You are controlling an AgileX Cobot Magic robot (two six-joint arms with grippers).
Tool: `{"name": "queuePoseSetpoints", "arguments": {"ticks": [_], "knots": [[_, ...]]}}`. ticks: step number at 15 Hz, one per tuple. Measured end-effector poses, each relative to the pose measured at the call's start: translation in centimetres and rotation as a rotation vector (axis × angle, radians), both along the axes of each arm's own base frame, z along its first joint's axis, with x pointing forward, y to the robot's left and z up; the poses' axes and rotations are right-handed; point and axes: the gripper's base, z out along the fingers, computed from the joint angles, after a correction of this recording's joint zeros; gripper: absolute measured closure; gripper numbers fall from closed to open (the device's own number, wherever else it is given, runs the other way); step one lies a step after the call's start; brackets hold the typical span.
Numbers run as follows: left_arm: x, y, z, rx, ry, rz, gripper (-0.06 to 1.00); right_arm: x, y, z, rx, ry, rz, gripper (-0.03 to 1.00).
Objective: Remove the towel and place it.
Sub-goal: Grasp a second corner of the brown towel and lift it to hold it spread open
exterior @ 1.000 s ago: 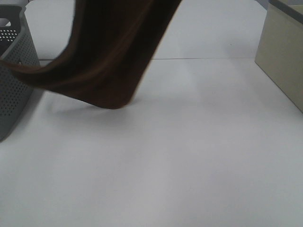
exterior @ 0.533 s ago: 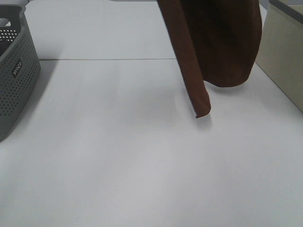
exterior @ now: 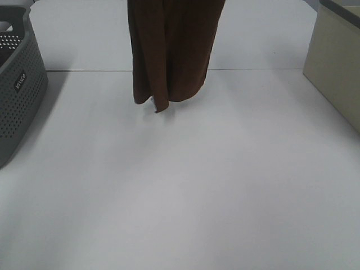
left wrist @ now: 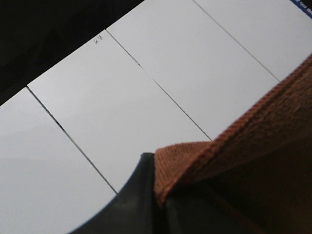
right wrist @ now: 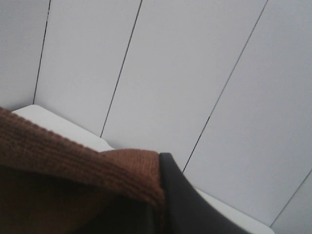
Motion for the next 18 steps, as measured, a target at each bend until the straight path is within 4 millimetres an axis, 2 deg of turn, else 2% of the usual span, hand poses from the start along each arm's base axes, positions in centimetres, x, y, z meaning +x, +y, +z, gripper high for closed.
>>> {"name": "queuePoseSetpoints", "arguments": {"ticks": [4,9,11,15,18], "knots": [[1.0,0.4,-0.9,-0.006,0.018,0.012,0.94,1.0,0.4,0.1,0.033,-0.044,-0.003,0.96],[2.2,0.4,-1.8,-0.023,-0.05,0.013,0.94,1.9,0.6,0.0,0.085,-0.09,-0.006,0.96],[3.6,0.1,-2.8,-0.022,-0.074,0.015,0.94,2.1,0.7,0.3,0.105,-0.14,-0.007,0.96],[6.5,0.8,-3.2,-0.064,-0.096,0.03,0.94,3.9,1.3,-1.4,0.107,-0.146,-0.01,0.96],[8.9,1.0,-3.3,-0.136,-0.127,0.015,0.94,5.8,2.0,-2.6,0.143,-0.239,-0.013,0.96]]}}
